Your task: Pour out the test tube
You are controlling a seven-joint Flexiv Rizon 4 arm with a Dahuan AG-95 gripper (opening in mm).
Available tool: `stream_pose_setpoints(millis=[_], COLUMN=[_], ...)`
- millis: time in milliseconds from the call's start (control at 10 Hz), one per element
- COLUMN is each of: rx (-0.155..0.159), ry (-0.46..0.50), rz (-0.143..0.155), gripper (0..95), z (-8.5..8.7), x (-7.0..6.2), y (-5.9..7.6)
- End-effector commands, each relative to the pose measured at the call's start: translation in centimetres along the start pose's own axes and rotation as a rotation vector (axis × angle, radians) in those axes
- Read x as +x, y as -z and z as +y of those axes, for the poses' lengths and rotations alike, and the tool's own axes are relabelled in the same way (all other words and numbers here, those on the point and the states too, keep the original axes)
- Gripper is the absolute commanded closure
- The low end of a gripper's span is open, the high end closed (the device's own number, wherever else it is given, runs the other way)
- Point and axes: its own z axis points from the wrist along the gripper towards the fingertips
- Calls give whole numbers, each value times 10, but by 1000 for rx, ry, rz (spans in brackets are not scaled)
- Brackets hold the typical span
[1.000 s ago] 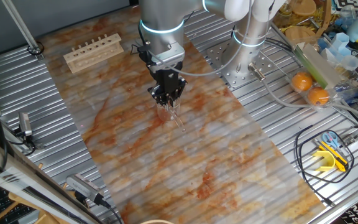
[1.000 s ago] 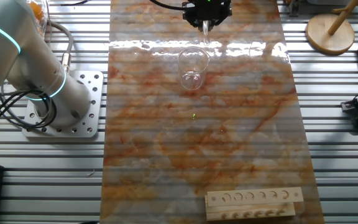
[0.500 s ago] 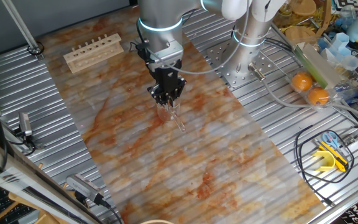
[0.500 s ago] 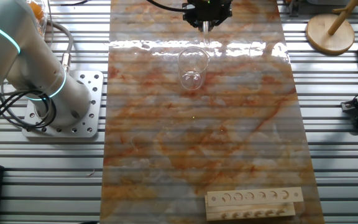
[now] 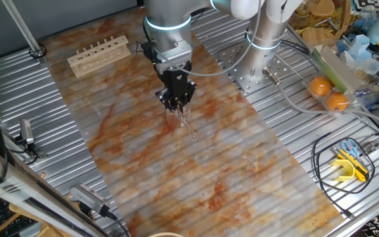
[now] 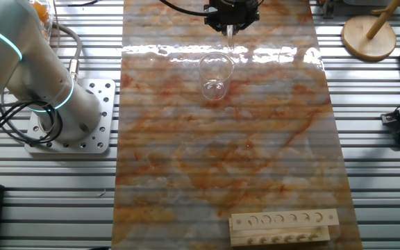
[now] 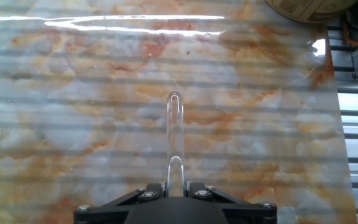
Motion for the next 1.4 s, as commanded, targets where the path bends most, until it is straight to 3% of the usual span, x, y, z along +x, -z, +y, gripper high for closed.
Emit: stream_pose_setpoints(millis=[100, 1400], rx=[1, 13], ry=[-6, -81], rz=[-14, -113], gripper=[950, 950], z=[0, -2], x=[0, -2], y=[0, 2])
